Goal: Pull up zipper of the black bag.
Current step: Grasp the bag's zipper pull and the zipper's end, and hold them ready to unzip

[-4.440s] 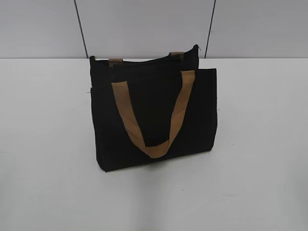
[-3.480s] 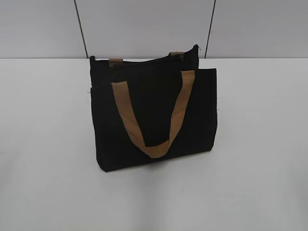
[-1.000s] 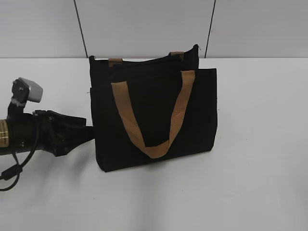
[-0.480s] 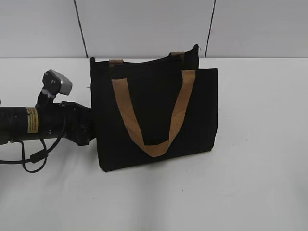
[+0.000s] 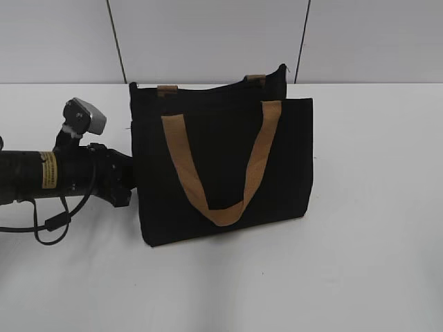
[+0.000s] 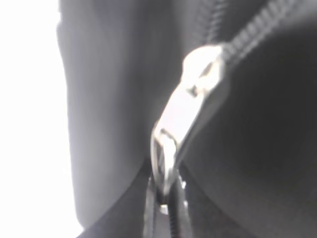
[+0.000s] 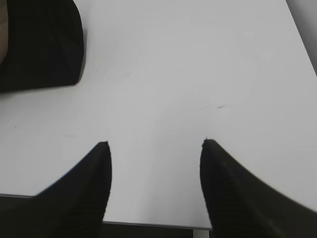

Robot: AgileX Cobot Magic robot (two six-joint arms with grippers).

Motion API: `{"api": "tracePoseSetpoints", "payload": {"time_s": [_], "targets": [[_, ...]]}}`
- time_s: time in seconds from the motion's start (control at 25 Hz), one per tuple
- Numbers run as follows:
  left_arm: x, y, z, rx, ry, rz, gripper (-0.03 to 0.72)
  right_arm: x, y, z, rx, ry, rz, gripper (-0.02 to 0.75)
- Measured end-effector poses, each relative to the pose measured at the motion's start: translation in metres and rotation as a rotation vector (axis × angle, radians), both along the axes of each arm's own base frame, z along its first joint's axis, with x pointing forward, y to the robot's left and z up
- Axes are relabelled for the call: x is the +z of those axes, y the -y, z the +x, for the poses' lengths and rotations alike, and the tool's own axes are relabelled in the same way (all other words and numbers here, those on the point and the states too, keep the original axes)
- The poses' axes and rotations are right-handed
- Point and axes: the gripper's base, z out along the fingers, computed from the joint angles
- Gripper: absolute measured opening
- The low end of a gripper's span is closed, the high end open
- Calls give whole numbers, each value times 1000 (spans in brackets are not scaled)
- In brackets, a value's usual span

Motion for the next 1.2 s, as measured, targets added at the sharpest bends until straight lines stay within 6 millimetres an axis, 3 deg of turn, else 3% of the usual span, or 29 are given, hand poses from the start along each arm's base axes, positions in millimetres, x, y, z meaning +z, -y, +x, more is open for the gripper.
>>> {"api": "tracePoseSetpoints", "payload": {"time_s": [0.2, 0.88, 1.2], "targets": [[17, -2, 0, 0, 45, 47, 26, 0, 0, 0, 0, 0, 0, 445], [142, -25, -26, 172, 320, 194, 26, 0, 0, 0, 0, 0, 0, 445], [178, -21, -46, 160, 444, 162, 25, 0, 0, 0, 0, 0, 0, 445]]}}
